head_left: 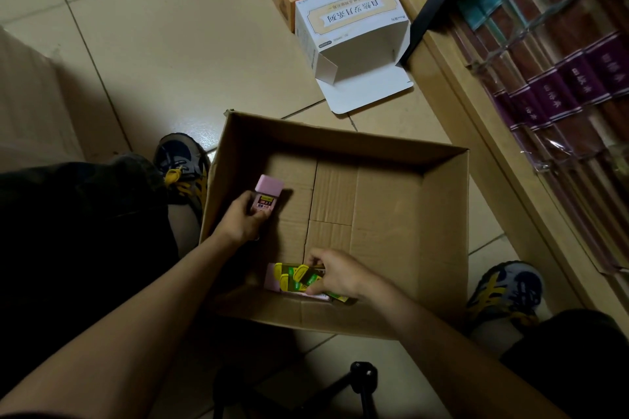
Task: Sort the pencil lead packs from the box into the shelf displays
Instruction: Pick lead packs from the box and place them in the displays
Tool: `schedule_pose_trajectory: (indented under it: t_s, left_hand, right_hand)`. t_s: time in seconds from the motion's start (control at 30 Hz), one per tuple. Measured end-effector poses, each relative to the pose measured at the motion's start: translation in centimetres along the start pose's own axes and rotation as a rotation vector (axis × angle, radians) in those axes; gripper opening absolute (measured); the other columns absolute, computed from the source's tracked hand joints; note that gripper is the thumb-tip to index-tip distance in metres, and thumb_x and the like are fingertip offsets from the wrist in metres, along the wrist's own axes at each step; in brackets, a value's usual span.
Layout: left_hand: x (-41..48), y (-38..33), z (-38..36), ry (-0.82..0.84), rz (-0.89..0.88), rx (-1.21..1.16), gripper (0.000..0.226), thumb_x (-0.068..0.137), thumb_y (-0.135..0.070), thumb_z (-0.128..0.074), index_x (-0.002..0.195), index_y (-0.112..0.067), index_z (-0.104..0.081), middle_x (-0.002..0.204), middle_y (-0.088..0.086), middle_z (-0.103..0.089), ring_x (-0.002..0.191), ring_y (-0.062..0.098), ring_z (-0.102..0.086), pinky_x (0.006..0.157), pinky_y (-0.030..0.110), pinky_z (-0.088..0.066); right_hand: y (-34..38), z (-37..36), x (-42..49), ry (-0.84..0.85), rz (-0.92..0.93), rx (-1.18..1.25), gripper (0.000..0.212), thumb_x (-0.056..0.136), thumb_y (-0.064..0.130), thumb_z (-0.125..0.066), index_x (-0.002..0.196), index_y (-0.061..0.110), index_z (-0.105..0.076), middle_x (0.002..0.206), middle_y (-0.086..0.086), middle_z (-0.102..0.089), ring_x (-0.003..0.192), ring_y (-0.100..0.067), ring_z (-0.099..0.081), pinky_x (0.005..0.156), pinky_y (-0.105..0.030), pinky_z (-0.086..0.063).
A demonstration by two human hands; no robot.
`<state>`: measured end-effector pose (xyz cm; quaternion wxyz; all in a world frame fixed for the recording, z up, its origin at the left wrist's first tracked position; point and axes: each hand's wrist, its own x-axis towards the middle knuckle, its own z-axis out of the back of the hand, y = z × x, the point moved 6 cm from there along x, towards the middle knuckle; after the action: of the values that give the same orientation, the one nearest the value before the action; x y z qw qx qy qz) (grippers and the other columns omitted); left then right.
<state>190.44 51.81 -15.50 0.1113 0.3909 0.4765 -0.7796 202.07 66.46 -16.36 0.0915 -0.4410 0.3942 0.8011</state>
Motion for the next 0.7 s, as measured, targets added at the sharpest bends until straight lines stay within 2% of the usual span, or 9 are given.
schedule_pose_trajectory:
  t_s: [0.07, 0.1, 0.17, 0.27, 0.37, 0.5, 0.6, 0.63, 0.7]
  left_hand:
    - [0.2, -0.2, 0.0, 0.001, 0.002, -0.009, 0.034, 0.093, 0.002, -0.050, 0.126, 0.006, -0.044, 0.102, 0.014, -0.055, 0.086, 0.020, -0.053, 0.071, 0.029, -0.043]
    - [0.3, -0.4, -0.1, 0.005, 0.005, -0.021, 0.035, 0.093, 0.003, -0.050, 0.127, 0.007, -0.042, 0.101, 0.014, -0.054, 0.090, 0.020, -0.052, 0.072, 0.028, -0.043]
    - [0.1, -0.7, -0.7, 0.034, 0.023, -0.070, 0.036, 0.094, 0.002, -0.048, 0.129, 0.005, -0.041, 0.099, 0.013, -0.055, 0.089, 0.020, -0.052, 0.068, 0.027, -0.044]
    - [-0.7, -1.5, -2.2, 0.057, 0.040, -0.166, 0.039, 0.095, 0.000, -0.046, 0.133, -0.002, -0.040, 0.113, 0.017, -0.054, 0.098, 0.021, -0.050, 0.081, 0.032, -0.043]
    - [-2.2, -2.6, -4.9, 0.149, 0.059, -0.275, 0.035, 0.097, -0.005, -0.045, 0.131, -0.012, -0.045, 0.114, 0.013, -0.057, 0.093, 0.020, -0.055, 0.076, 0.033, -0.047]
    - [-4.9, -6.6, -8.7, 0.226, 0.057, -0.445, 0.023, 0.099, -0.022, -0.043, 0.120, -0.017, -0.051, 0.099, 0.005, -0.064, 0.086, 0.019, -0.060, 0.074, 0.035, -0.050]
    - [-7.4, -10.8, -10.6, 0.351, -0.094, -0.491, 0.047, 0.096, -0.052, -0.034, 0.124, -0.022, -0.057, 0.112, 0.000, -0.069, 0.099, 0.020, -0.066, 0.079, 0.037, -0.055]
    - [-8.5, -12.2, -11.0, 0.392, -0.149, -0.492, 0.051, 0.093, -0.057, -0.036, 0.125, -0.024, -0.057, 0.115, 0.001, -0.068, 0.103, 0.021, -0.067, 0.080, 0.038, -0.056]
    - [-10.6, -14.4, -11.5, 0.432, -0.224, -0.515, 0.048, 0.087, -0.055, -0.049, 0.120, -0.023, -0.060, 0.112, 0.003, -0.070, 0.096, 0.020, -0.069, 0.073, 0.035, -0.057]
  right_hand:
    - [-0.4, 0.5, -0.6, -0.002, 0.000, 0.120, 0.038, 0.073, 0.014, -0.079, 0.106, 0.012, -0.059, 0.104, -0.002, -0.060, 0.086, -0.008, -0.054, 0.067, -0.011, -0.040]
    - [-0.8, 1.0, -1.0, -0.017, -0.013, 0.192, 0.037, 0.073, 0.010, -0.078, 0.105, 0.010, -0.060, 0.108, -0.005, -0.063, 0.089, -0.008, -0.058, 0.072, -0.008, -0.041]
    - [-2.0, 2.9, -2.1, -0.113, -0.068, 0.338, 0.037, 0.072, 0.005, -0.078, 0.105, 0.009, -0.061, 0.112, -0.011, -0.064, 0.097, -0.015, -0.062, 0.085, -0.019, -0.046]
    - [-3.8, 6.8, -4.8, -0.336, -0.103, 0.698, 0.044, 0.074, -0.002, -0.074, 0.115, 0.002, -0.057, 0.104, -0.011, -0.063, 0.078, -0.007, -0.062, 0.066, -0.011, -0.050]
    - [-3.8, 10.0, -7.6, -0.488, -0.038, 1.012, 0.034, 0.076, -0.001, -0.072, 0.105, 0.012, -0.061, 0.093, -0.006, -0.071, 0.071, -0.009, -0.069, 0.066, -0.019, -0.055]
    - [-1.0, 12.6, -10.9, -0.562, 0.123, 1.143, 0.029, 0.079, 0.000, -0.069, 0.105, 0.009, -0.062, 0.090, -0.007, -0.073, 0.075, -0.015, -0.070, 0.069, -0.026, -0.057]
    - [1.3, 13.8, -13.6, -0.632, 0.204, 1.179, 0.027, 0.080, 0.000, -0.067, 0.106, 0.005, -0.063, 0.095, -0.012, -0.071, 0.077, -0.018, -0.069, 0.072, -0.028, -0.058]
    - [2.0, 14.0, -14.5, -0.653, 0.217, 1.174, 0.028, 0.081, 0.000, -0.066, 0.108, 0.003, -0.062, 0.098, -0.014, -0.070, 0.080, -0.020, -0.068, 0.075, -0.030, -0.057]
    - [3.1, 14.4, -16.3, -0.697, 0.233, 1.150, 0.030, 0.081, 0.000, -0.067, 0.110, 0.000, -0.061, 0.102, -0.018, -0.068, 0.084, -0.023, -0.066, 0.078, -0.031, -0.055]
